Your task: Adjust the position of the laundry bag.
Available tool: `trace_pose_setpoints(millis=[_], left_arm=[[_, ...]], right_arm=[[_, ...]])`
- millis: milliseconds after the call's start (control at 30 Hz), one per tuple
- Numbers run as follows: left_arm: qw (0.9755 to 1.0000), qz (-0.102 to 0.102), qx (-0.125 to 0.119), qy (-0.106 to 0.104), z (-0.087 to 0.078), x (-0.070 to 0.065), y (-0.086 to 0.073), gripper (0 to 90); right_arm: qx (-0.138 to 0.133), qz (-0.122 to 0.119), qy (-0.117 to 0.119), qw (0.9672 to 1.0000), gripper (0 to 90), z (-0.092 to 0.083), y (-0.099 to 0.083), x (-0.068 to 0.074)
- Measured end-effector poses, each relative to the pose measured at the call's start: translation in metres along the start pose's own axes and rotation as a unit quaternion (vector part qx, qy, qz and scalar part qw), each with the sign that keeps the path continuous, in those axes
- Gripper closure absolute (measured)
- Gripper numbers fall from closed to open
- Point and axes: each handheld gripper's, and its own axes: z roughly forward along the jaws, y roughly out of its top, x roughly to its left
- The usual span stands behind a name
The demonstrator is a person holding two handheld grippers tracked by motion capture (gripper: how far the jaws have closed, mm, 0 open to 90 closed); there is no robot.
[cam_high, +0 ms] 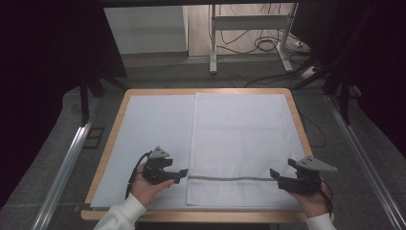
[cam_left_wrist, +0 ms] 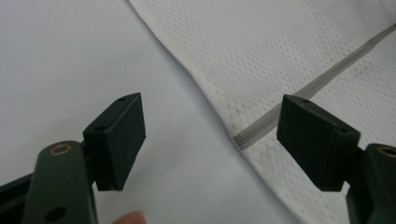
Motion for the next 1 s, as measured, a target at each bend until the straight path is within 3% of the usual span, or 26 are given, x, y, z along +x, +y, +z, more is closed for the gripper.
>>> trace_pose_setpoints(millis=[433, 667, 833, 1000], left_arm=[[0.9986, -0.026, 0.039, -0.026, 0.029, -0.011, 0.002, 25.4], [0.9978, -0.037, 0.045, -0.032, 0.036, -0.011, 0.004, 26.3], [0.9976, -0.035, 0.050, -0.032, 0.039, -0.013, 0.004, 27.8], [0.9972, -0.044, 0.048, -0.037, 0.040, -0.011, 0.003, 33.0]], right_arm=[[-0.001, -0.002, -0.007, 1.0000, 18.3, -0.001, 0.001, 0.001], [-0.003, -0.005, -0.010, 0.9999, 18.4, -0.002, 0.001, 0.001], [-0.003, -0.004, -0.012, 0.9999, 18.4, -0.002, 0.001, 0.000], [-0.004, -0.004, -0.015, 0.9999, 18.4, -0.003, 0.001, 0.001]])
